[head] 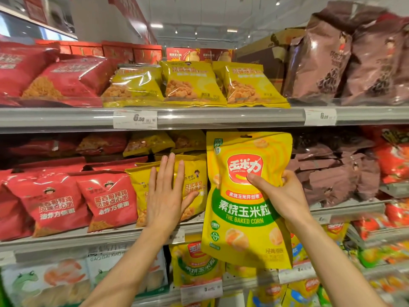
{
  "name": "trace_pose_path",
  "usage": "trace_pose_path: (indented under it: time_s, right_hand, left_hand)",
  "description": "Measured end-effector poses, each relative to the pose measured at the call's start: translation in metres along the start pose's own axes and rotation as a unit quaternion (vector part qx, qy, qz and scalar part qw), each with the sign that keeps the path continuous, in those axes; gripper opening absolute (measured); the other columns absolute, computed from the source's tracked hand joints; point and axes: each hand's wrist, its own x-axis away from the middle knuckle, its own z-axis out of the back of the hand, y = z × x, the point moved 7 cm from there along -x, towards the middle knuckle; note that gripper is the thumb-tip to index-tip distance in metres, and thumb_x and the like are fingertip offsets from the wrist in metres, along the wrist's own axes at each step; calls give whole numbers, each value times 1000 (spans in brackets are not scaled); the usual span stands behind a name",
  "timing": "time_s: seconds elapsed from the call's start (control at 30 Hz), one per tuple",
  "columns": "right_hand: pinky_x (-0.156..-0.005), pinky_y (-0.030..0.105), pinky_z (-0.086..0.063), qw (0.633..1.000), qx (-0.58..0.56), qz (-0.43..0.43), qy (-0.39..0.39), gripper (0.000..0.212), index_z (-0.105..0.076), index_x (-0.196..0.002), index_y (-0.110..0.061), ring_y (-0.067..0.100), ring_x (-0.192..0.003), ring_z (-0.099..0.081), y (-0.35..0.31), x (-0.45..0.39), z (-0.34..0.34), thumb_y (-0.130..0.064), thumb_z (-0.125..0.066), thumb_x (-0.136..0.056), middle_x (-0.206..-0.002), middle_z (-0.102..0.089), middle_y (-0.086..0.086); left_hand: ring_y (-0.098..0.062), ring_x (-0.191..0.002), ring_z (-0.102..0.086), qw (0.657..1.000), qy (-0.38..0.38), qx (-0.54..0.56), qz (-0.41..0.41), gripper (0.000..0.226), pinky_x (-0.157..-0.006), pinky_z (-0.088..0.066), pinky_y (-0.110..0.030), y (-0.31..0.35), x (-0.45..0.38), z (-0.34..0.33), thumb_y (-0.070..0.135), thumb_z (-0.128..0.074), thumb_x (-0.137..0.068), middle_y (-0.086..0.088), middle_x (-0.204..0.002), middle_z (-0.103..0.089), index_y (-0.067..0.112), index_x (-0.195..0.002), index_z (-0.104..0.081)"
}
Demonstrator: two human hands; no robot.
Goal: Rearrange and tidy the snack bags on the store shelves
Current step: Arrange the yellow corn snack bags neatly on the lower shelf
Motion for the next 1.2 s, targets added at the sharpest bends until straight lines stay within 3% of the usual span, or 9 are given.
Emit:
trace_pose_path:
  time_s: [0.13, 0.27, 0.4, 0.6, 0.77, 0.97, 1.07, 1.13, 1.2]
  right_hand:
    - [-90, 46, -60, 1000, 13, -4, 9, 79, -54, -121, -23, 20, -98, -74, 6, -1, 3, -50, -95, -59, -112, -74, -3]
    - [-89, 45, -60, 1000, -3, -3, 8, 76, -55, -120, -22, 21, -99, -74, 8, -1, -5, -48, -95, -60, -112, -73, -3]
    - [-92, 51, -60, 1000, -2, -6, 5, 90, -57, -118, -23, 23, -97, -75, 9, 0, -19, -63, -92, -46, -111, -75, -3]
    - [-91, 51, -61, 1000, -7, -15, 3, 93, -57, -121, -21, 24, -97, -76, 16, -3, -20, -61, -93, -45, -112, -75, 0]
    - [-91, 49, -61, 1000, -12, -21, 6, 90, -57, -123, -20, 21, -96, -76, 21, -4, -12, -56, -94, -50, -112, -76, -1]
    - [-92, 51, -61, 999, -21, -35, 8, 93, -59, -122, -22, 22, -97, -76, 27, -4, -10, -63, -96, -47, -111, -77, -2]
    - [-91, 51, -61, 999, -27, -28, 6, 88, -63, -119, -23, 22, -96, -77, 30, 0, -11, -63, -96, -47, -109, -79, -3]
    - [-91, 50, -61, 999, -45, -25, 3, 84, -64, -119, -21, 21, -95, -78, 30, 5, -14, -58, -95, -49, -107, -80, -3]
    - [-89, 48, -62, 998, -63, -28, -8, 82, -62, -120, -20, 20, -94, -78, 30, 14, -19, -53, -94, -52, -106, -80, -2]
  left_hand:
    - [-32, -159, -6, 998, -56, -16, 5, 77, -129, -7, -52, 13, -2, -11, 59, -39, -103, -18, -171, -9, 6, -159, -33]
    - [-32, -159, -10, 997, -52, 51, -24, 59, -129, -9, -51, 6, -1, 8, 41, -45, -104, -18, -170, -16, 10, -155, -42]
    - [-36, -156, -21, 999, -14, 16, -35, 65, -125, -14, -59, -11, 15, 29, 50, -58, -97, -19, -167, -25, 15, -151, -49]
    - [-38, -157, -16, 992, -84, -76, -60, 77, -124, -8, -64, -9, 21, -2, 70, -34, -97, -17, -169, -20, 24, -159, -36]
    - [-40, -157, -15, 990, -106, -79, -50, 75, -123, -4, -66, -6, 19, -8, 68, -38, -95, -18, -169, -20, 25, -157, -39]
    - [-34, -157, -21, 996, -40, 65, -47, 54, -126, -12, -59, -9, 26, 21, 44, -47, -101, -14, -167, -29, 14, -146, -55]
    - [-33, -147, -38, 984, -25, 176, -19, 43, -120, -32, -53, -7, 29, 33, 34, -58, -99, -13, -155, -47, 10, -134, -63]
    - [-21, -129, -52, 959, -44, 273, 59, 40, -103, -46, -41, -2, 34, 40, 39, -60, -97, -2, -136, -59, 15, -128, -65]
    - [-8, -114, -57, 901, -111, 379, 182, 42, -93, -49, -31, 4, 42, 41, 47, -66, -94, 13, -122, -60, 28, -130, -59]
